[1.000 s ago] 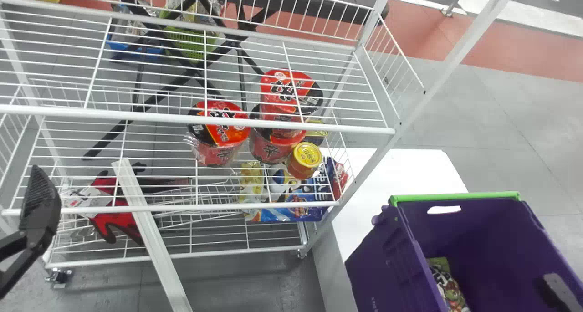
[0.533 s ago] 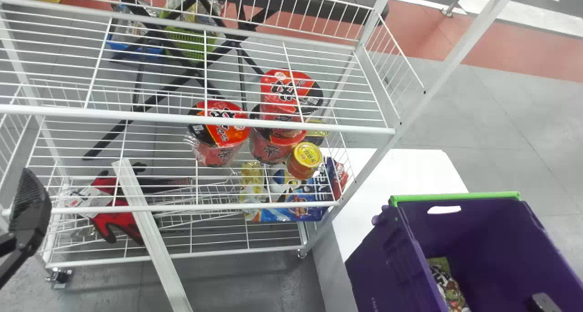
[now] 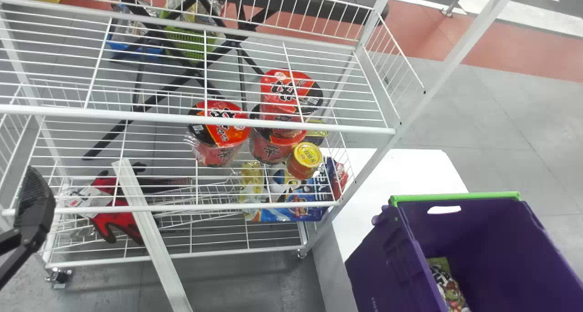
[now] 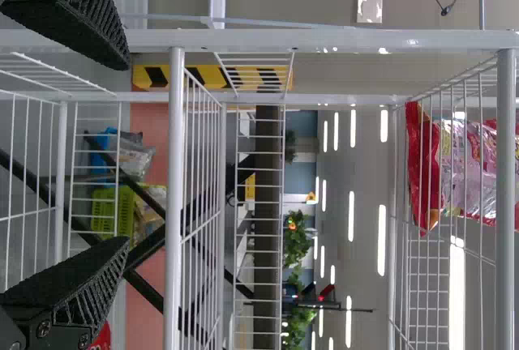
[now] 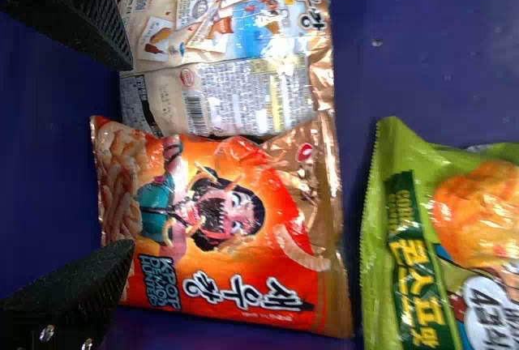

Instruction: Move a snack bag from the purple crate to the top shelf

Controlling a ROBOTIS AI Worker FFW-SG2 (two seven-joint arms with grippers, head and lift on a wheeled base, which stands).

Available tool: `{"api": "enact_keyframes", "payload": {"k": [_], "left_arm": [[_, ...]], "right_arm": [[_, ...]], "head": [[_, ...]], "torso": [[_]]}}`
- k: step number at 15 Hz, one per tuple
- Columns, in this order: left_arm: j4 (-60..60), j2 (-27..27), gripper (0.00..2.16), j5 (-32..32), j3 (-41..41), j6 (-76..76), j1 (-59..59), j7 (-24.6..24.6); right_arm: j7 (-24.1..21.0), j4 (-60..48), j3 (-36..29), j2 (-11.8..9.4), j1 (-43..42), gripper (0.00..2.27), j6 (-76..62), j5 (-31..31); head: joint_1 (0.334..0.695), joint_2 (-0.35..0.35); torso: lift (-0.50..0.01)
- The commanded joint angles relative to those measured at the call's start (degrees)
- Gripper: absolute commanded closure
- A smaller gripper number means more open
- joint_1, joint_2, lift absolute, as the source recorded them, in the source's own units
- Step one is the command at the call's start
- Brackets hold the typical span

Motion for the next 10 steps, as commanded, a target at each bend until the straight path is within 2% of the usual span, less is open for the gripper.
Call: {"api": "enact_keyframes", "payload": {"k": [1,10], "left_arm": [[0.1,0.0,0.04,0.2,0.2,0.0,0.0,0.0],[0.9,0.0,0.04,0.4,0.0,-0.2,-0.5,0.0]], "right_arm": [[0.1,0.1,0.1,0.3,1.2,0.02,-1.0,0.8],[-14.5,-1.6,-0.1,4.0,3.6,0.02,-2.7,1.5]], "head": [[0.695,-0.35],[0.695,-0.35]], "torso": [[-0.454],[-0.454]]}}
